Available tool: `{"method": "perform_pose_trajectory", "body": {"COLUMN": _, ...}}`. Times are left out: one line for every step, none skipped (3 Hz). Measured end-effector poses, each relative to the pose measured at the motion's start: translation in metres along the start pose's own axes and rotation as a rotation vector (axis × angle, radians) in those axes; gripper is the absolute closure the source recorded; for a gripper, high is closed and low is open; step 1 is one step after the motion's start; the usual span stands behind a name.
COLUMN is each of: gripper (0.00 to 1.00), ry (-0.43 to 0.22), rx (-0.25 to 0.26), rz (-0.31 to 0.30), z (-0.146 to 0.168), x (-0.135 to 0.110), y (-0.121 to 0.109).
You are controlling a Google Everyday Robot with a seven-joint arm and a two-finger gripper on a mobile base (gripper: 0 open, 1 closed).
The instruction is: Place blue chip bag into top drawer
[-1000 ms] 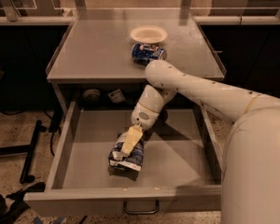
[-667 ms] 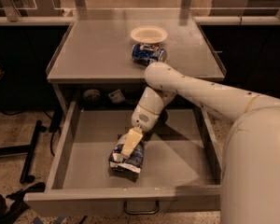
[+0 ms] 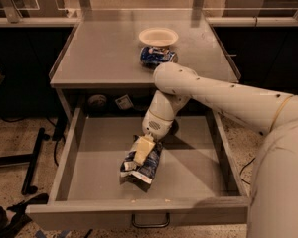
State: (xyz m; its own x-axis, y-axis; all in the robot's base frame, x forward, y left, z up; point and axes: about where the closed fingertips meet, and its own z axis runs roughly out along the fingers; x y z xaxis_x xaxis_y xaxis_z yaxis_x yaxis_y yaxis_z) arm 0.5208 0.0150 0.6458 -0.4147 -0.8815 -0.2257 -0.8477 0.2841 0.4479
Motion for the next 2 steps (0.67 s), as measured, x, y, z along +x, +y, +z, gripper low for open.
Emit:
{"method": "perform_pose_trajectory", "body": {"gripper": 0.0, "ry": -0.002, "rx": 0.078, "rz": 0.006, "z": -0.0114, "x": -0.0006, "y": 0.0018}}
{"method": "perform_pose_trajectory", "body": {"gripper": 0.0, "ry": -0.028, "rx": 0.147, "rz": -0.011, "z": -0.0192, "x": -0.0013, "y": 0.0056}}
